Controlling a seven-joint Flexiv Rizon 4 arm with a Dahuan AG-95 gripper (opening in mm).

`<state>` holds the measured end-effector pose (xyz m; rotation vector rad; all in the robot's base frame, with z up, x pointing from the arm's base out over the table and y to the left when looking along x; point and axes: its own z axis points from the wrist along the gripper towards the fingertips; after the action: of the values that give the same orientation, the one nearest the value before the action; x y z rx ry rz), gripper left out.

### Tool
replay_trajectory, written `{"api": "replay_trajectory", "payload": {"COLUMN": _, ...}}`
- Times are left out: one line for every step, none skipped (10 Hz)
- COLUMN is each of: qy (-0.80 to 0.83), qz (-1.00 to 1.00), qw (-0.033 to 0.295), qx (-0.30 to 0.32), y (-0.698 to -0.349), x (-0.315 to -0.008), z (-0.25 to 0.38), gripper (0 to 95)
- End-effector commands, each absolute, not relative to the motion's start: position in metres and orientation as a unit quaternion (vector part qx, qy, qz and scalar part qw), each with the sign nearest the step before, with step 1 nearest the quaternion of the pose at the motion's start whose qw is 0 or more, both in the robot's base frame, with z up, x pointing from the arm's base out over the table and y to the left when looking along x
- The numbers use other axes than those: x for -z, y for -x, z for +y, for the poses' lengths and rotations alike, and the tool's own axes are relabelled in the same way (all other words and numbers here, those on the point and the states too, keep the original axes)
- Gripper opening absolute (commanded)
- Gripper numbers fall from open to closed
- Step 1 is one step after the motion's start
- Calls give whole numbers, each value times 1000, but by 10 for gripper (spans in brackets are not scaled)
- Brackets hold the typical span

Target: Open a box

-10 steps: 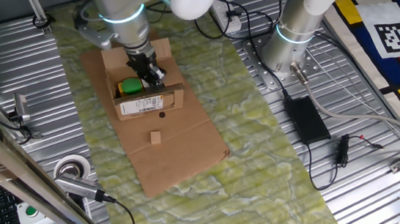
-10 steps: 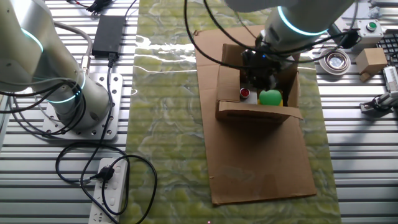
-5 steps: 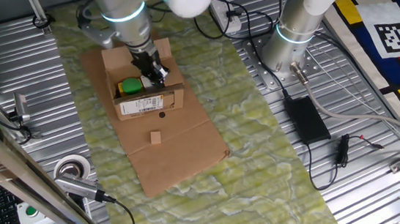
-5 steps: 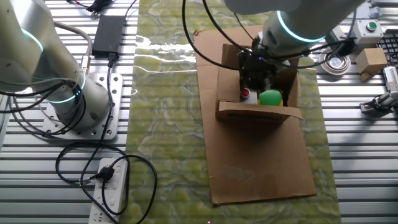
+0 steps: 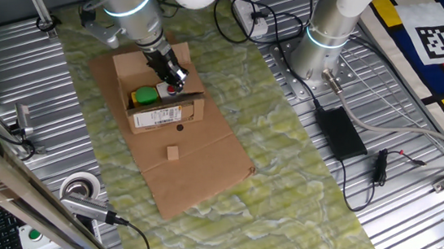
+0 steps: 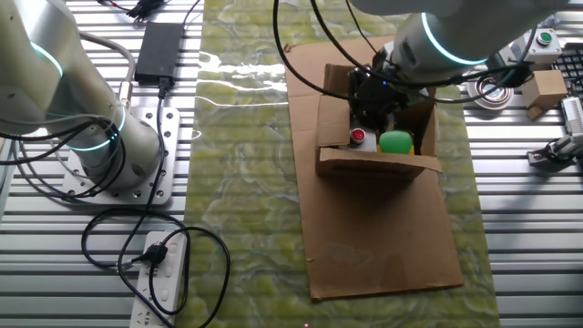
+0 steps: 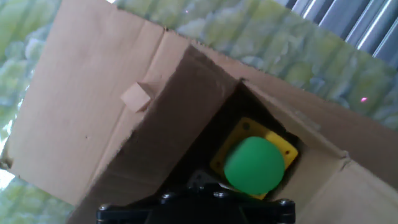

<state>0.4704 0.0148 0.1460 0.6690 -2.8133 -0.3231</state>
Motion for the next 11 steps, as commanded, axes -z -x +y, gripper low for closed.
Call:
{"api": "replay_trajectory", "payload": {"qy": -224, "qz": -959, "qw": 130, "qx": 112, "y": -468, "x": -158, "z": 16, "gripper": 0}}
{"api": "replay_trajectory", "payload": {"qy": -221, "qz": -959, "qw": 140, "qx": 113, "y": -466, "x": -165, "z": 15, "gripper": 0}}
{"api": "replay_trajectory", "payload": {"qy": -219, "qz": -958, "qw": 146, "qx": 114, "y": -463, "x": -169, "z": 14, "gripper": 0}}
{"api": "replay_trajectory", "payload": {"qy": -216, "qz": -958, "qw": 152, "qx": 116, "y": -457, "x": -171, "z": 13, "gripper": 0}}
{"api": "replay_trajectory", "payload": {"qy": -214, "qz": -957, "qw": 154, "qx": 117, "y": -453, "x": -173, "z": 12, "gripper": 0}}
{"api": "replay_trajectory", "payload": {"qy": -210, "qz": -957, "qw": 158, "qx": 119, "y": -446, "x": -174, "z": 10, "gripper": 0}}
{"api": "replay_trajectory", "payload": {"qy": -208, "qz": -958, "qw": 159, "qx": 118, "y": -443, "x": -175, "z": 10, "gripper": 0}}
{"api": "replay_trajectory", "payload": {"qy": -205, "qz": -958, "qw": 162, "qx": 118, "y": -439, "x": -176, "z": 10, "gripper": 0}}
{"api": "replay_trajectory", "payload": {"qy": -200, "qz": -958, "qw": 167, "qx": 118, "y": -433, "x": -177, "z": 10, "gripper": 0}}
{"api": "replay_trajectory", "payload": {"qy": -197, "qz": -958, "qw": 171, "qx": 118, "y": -428, "x": -178, "z": 10, "gripper": 0}}
{"api": "replay_trajectory", "payload": {"qy": -192, "qz": -958, "qw": 176, "qx": 116, "y": -418, "x": -177, "z": 11, "gripper": 0}}
